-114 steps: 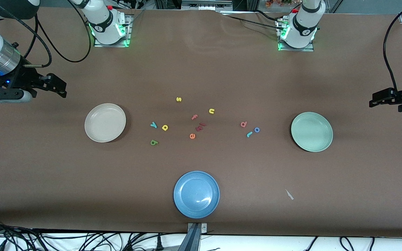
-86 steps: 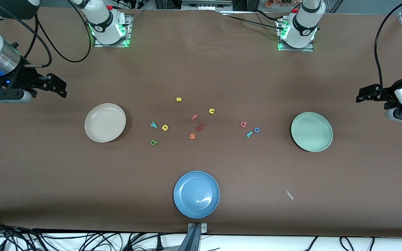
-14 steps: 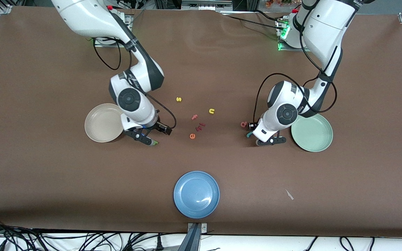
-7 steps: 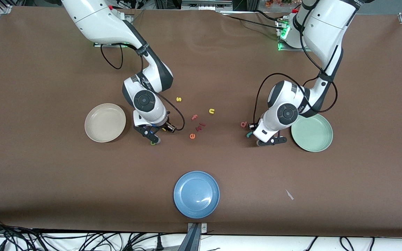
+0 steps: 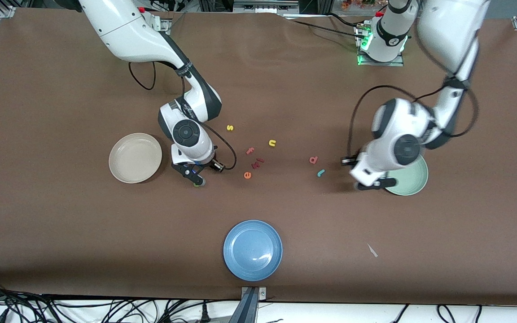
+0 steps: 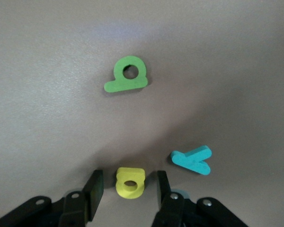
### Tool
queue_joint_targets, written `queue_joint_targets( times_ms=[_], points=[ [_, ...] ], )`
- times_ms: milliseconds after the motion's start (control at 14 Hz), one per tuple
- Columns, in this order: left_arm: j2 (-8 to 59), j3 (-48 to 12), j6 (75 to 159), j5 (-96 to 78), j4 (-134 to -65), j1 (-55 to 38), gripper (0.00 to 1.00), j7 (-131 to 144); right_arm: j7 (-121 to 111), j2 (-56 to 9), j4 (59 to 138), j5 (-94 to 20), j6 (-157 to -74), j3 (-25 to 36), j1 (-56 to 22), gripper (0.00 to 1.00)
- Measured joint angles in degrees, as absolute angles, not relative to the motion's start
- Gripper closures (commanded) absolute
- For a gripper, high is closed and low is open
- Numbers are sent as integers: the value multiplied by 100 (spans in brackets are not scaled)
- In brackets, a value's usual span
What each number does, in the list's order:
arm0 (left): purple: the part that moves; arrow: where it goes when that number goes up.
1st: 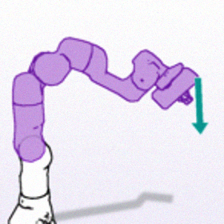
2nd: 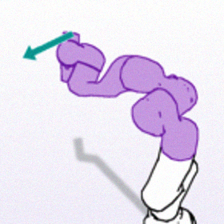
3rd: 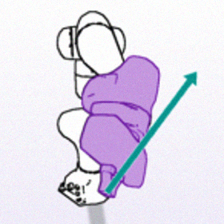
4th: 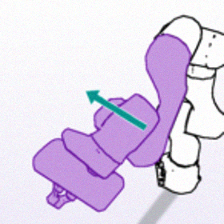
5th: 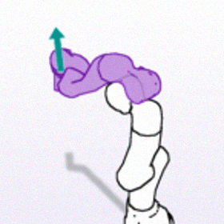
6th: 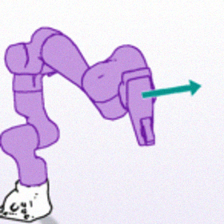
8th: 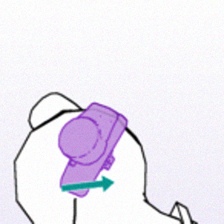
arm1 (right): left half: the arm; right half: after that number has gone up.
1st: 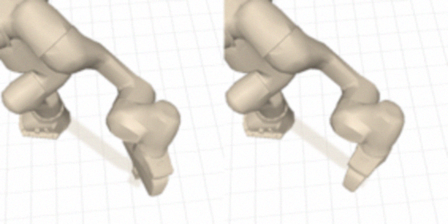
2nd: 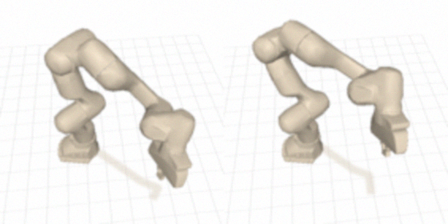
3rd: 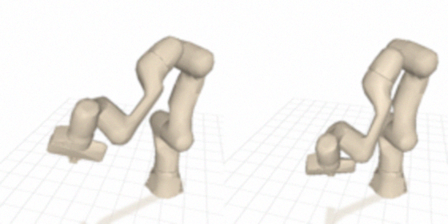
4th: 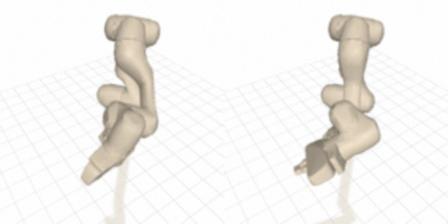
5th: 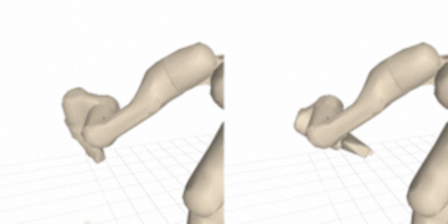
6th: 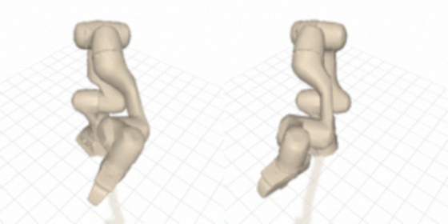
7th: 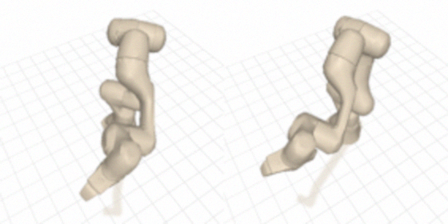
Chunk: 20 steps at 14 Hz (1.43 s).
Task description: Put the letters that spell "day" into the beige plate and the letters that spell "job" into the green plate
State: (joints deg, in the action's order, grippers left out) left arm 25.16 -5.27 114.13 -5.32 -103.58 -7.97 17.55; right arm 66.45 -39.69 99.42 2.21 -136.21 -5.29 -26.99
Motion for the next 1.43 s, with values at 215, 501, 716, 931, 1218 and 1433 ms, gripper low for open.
queue_joint_targets(
  times_ms=[215, 501, 716, 931, 1218, 1433],
  points=[
    [2346, -505, 11056, -187, -10410, 50, 100, 714, 6645, -3968, 9951, 248, -13667, -529, -2699, 97],
    [2791, -510, 11363, 236, -10515, 349, 87, 302, 6627, -3900, 9867, 290, -13596, -502, -2692, 98],
    [3008, -514, 11512, 236, -10513, 388, 28, 167, 6176, -3527, 9761, 318, -12847, -304, -2687, 98],
    [2985, -537, 11519, 236, -10438, 393, 0, 136, 5141, -3033, 9821, 316, -11983, 193, -2655, 98],
    [2796, -933, 11513, 233, -10069, 387, 0, 455, 3577, -2394, 10796, 247, -11978, 1055, -2601, 98],
    [2661, -1529, 11486, 233, -9890, 364, 0, 1589, 2733, -2097, 11652, -73, -12235, 1496, -2565, 98]
  ],
)
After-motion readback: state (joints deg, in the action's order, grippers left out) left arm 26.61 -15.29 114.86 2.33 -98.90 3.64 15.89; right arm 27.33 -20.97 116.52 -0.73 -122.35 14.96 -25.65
